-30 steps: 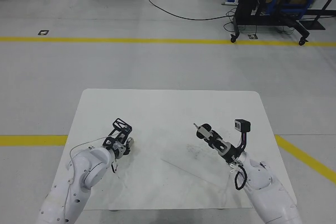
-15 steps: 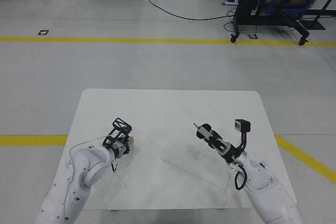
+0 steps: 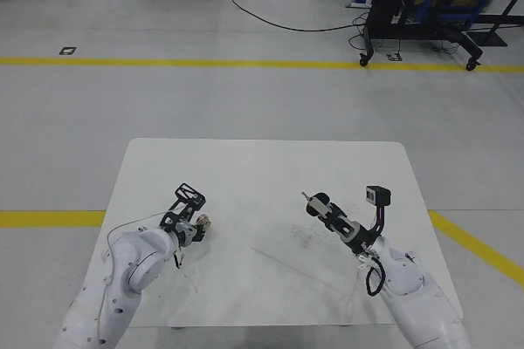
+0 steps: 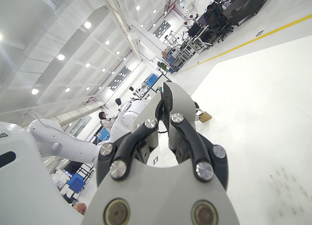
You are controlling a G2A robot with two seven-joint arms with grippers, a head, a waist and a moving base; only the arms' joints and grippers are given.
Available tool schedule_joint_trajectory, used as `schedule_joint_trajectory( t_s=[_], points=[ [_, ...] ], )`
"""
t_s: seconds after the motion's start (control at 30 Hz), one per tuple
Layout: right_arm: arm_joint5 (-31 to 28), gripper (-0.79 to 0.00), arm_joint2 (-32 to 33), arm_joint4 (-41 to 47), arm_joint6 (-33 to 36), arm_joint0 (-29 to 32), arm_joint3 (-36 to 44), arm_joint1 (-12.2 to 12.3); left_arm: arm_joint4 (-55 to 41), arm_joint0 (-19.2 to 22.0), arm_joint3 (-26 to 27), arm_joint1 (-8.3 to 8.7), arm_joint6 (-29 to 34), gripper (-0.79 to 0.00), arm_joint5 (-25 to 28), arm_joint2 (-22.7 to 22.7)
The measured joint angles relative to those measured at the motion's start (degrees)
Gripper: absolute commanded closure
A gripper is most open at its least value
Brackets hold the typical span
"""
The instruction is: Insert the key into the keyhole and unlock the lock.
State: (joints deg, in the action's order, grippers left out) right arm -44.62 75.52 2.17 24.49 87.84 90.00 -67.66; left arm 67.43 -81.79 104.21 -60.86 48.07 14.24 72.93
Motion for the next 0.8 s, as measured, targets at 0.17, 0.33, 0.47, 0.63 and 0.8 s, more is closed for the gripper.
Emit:
schedule_joint_trajectory(
  t_s=[0.17,0.33,0.47,0.63,0.8],
  points=[
    [0.0,0.000,0.0,0.0,0.0,0.0,0.0,0.0,0.1,0.9,-0.7,-0.15,-0.2,-0.292,0.2,-0.9],
    [0.0,0.000,0.0,0.0,0.0,0.0,0.0,0.0,0.7,1.6,-1.0,-0.24,0.7,0.000,0.4,-1.6],
    [0.0,0.000,0.0,0.0,0.0,0.0,0.0,0.0,1.3,1.4,-0.2,-0.15,1.9,0.000,0.3,-1.3],
    [0.0,0.000,0.0,0.0,0.0,0.0,0.0,0.0,1.3,0.7,0.3,0.04,3.1,0.000,0.5,-0.3],
    [0.0,0.000,0.0,0.0,0.0,0.0,0.0,0.0,1.5,0.4,0.2,0.17,4.0,0.000,0.7,0.3]
  ],
)
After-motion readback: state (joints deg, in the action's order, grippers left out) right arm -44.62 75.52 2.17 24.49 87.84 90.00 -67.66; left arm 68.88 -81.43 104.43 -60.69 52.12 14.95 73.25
